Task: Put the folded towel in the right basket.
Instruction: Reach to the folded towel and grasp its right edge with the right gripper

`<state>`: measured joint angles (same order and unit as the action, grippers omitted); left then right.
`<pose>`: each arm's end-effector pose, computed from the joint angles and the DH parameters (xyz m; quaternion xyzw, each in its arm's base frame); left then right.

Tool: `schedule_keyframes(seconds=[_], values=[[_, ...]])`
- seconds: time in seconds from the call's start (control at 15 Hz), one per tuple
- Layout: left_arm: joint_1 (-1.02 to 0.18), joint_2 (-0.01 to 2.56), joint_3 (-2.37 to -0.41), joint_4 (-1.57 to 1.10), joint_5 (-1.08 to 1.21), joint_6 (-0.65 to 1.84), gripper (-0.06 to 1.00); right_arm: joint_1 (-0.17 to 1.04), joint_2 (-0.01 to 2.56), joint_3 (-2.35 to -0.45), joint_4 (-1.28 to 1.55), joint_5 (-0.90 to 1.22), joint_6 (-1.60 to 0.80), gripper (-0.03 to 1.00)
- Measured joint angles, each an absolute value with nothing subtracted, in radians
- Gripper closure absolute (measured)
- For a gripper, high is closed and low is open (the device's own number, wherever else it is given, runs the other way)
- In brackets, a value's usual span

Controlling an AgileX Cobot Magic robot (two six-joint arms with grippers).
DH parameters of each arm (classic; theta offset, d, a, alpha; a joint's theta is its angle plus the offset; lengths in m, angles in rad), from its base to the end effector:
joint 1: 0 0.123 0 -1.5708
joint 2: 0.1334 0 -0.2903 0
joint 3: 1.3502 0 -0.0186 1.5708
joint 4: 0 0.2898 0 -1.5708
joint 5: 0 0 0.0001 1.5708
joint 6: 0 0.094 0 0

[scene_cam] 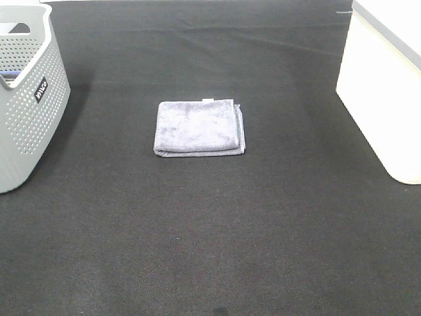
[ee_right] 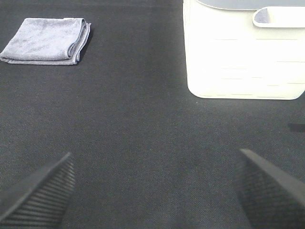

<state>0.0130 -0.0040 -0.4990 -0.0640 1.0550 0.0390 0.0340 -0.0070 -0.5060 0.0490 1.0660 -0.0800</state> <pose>0.0265 -0.0049 0.2951 0.0122 0.8504 -0.0183 0.5256 0.0244 0.0049 0.2964 -0.0496 0.8495 0.0124 0.5251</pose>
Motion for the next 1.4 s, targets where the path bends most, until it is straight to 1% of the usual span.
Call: schedule_keyframes(seconds=[1.4], values=[[0.013,-0.004,-0.499,-0.064,1.055,0.039,-0.02,0.034,-0.007,-0.506,0.049,1.066,-0.080,0.12]])
